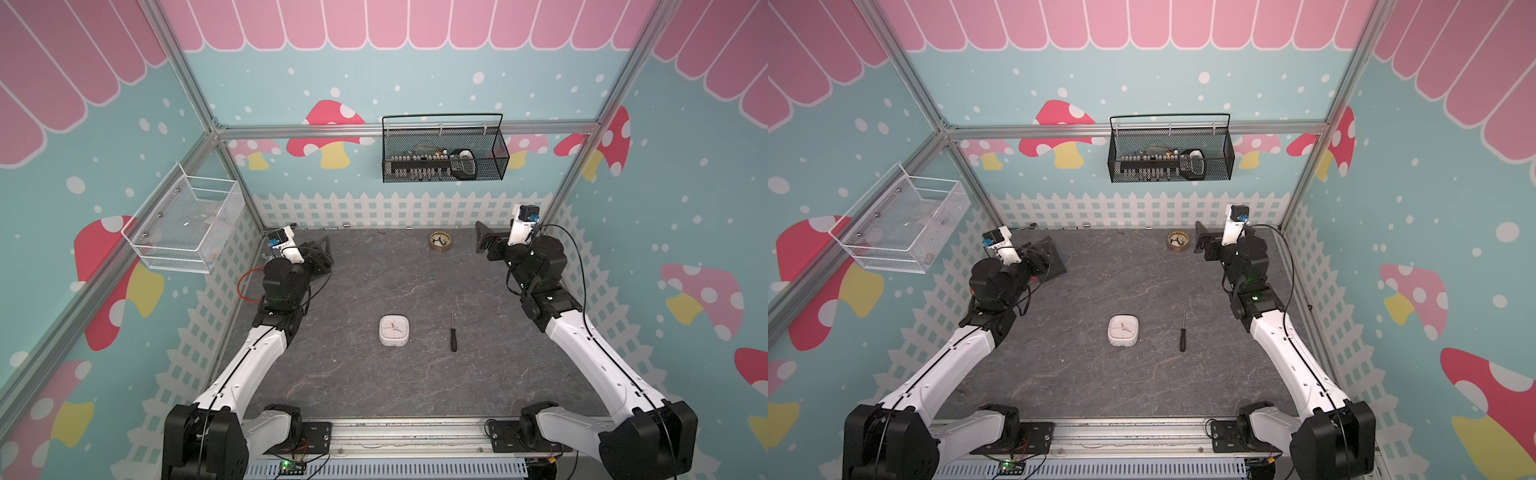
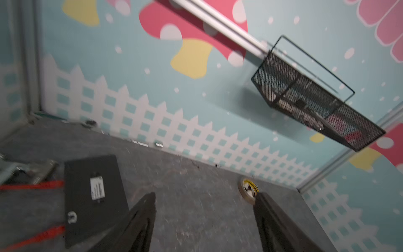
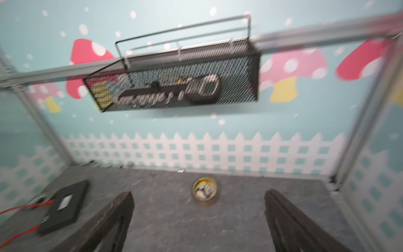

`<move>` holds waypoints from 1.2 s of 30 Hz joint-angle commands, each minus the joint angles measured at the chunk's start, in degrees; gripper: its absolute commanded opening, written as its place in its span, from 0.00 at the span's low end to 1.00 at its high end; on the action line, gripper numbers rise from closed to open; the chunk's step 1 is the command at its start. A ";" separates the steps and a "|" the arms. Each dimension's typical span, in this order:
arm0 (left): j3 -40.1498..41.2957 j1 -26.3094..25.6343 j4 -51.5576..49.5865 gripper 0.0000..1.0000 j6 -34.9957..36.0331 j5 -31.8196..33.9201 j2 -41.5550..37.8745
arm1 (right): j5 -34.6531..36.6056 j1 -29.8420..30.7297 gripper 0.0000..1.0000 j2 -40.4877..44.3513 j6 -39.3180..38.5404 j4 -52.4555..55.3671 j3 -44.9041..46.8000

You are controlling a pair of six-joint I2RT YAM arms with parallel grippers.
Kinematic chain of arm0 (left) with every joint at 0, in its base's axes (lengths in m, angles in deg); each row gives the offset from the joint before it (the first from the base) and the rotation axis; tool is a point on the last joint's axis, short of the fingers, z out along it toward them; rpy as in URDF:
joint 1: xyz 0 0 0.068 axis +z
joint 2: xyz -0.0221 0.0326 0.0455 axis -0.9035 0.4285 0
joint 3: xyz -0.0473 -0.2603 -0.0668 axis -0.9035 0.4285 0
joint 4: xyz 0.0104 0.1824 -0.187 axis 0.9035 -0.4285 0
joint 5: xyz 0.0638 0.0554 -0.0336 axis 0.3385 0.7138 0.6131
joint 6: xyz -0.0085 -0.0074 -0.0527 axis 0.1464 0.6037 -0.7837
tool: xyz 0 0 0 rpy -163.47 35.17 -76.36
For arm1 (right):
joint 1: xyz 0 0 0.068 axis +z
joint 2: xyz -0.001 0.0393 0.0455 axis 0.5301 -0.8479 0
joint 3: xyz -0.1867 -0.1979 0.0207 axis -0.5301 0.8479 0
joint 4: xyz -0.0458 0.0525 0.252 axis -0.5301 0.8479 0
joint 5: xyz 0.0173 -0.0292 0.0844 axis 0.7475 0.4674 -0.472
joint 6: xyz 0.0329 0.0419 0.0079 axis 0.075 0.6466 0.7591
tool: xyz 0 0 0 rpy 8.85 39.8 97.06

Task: Remove the battery from the alarm
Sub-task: Adjust the alarm at the center of the board.

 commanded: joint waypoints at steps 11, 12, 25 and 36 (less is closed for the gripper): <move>10.73 -6.53 -8.23 0.85 -10.40 -27.87 11.72 | -20.53 18.44 0.68 -22.33 19.53 14.95 4.72; 11.18 -6.88 -7.45 0.86 -10.92 -28.46 12.53 | -20.51 19.08 0.67 -23.24 19.96 14.52 4.61; 16.93 -12.60 3.41 0.90 -19.47 -34.63 17.82 | -24.53 22.52 0.39 -29.08 23.50 10.08 5.80; 17.83 -15.25 12.05 0.91 -22.92 -35.88 25.71 | -23.72 22.45 0.25 -34.81 23.16 9.12 6.22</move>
